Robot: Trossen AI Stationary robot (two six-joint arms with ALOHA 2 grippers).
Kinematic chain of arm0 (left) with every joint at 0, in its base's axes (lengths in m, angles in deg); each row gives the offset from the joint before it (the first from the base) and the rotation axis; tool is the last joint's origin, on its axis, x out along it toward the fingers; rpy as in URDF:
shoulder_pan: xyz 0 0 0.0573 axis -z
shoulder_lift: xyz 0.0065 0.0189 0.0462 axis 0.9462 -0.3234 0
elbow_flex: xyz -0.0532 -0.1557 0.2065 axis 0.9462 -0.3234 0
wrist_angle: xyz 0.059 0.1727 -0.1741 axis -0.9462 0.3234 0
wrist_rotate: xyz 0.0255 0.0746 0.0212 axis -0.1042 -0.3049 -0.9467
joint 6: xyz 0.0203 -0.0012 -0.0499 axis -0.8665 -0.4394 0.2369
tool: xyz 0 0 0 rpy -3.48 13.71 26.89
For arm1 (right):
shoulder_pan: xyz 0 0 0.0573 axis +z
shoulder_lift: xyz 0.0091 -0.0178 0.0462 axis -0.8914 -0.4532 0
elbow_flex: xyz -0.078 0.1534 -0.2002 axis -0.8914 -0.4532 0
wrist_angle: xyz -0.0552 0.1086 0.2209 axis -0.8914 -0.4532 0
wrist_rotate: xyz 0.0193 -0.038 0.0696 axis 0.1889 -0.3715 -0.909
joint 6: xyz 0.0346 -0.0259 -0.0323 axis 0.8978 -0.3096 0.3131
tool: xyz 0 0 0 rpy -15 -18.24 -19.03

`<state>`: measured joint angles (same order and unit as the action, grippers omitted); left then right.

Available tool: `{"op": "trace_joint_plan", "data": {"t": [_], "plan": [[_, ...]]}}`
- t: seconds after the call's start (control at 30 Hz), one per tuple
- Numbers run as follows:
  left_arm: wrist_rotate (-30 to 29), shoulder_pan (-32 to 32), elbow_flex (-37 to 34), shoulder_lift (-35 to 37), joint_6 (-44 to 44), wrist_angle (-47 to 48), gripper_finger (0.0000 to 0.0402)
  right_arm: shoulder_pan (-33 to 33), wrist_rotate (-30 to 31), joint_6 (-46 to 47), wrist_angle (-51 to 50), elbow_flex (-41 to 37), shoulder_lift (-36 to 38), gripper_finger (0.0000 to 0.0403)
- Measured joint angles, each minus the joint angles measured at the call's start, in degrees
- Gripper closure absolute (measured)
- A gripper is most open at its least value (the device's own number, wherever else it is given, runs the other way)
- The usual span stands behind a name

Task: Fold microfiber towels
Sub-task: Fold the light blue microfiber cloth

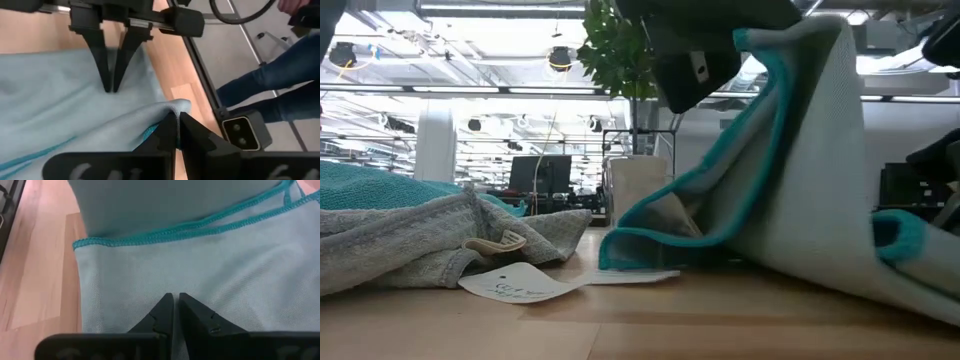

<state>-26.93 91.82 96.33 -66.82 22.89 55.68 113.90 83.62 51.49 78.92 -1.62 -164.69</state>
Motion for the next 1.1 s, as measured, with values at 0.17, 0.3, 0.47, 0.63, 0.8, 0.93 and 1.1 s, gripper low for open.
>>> {"op": "trace_joint_plan", "data": {"t": [0.17,0.3,0.47,0.63,0.8,0.93,1.1], "plan": [[0.4,-0.2,0.0,-1.8,0.0,-0.3,0.0397,-1.4,-0.4,-4.0,1.1,0.0,-0.1,0.0345],[0.8,-0.4,-0.1,-2.5,0.9,0.3,0.0397,-2.9,-0.6,-5.2,1.8,-0.5,-0.1,0.0345],[1.0,-0.5,0.5,-2.8,0.8,-0.9,0.0397,-4.5,-0.3,-6.4,2.0,-1.4,0.0,0.0345],[-0.7,-0.7,0.6,-2.8,-0.6,-1.2,0.0397,-5.5,-1.1,-9.5,3.8,-1.6,0.0,0.0345],[-1.2,-1.6,0.7,-2.8,-0.6,-2.3,0.0397,-5.6,-1.3,-9.9,4.7,-1.7,0.0,0.0345],[0.4,-1.6,0.6,-4.4,0.1,-3.6,0.0397,-5.6,-1.4,-9.9,4.7,-1.7,0.0,0.0345],[2.0,-1.5,2.1,-8.1,1.9,-2.6,0.0397,-5.6,-1.6,-9.9,4.7,-1.6,0.0,0.0345]]}}
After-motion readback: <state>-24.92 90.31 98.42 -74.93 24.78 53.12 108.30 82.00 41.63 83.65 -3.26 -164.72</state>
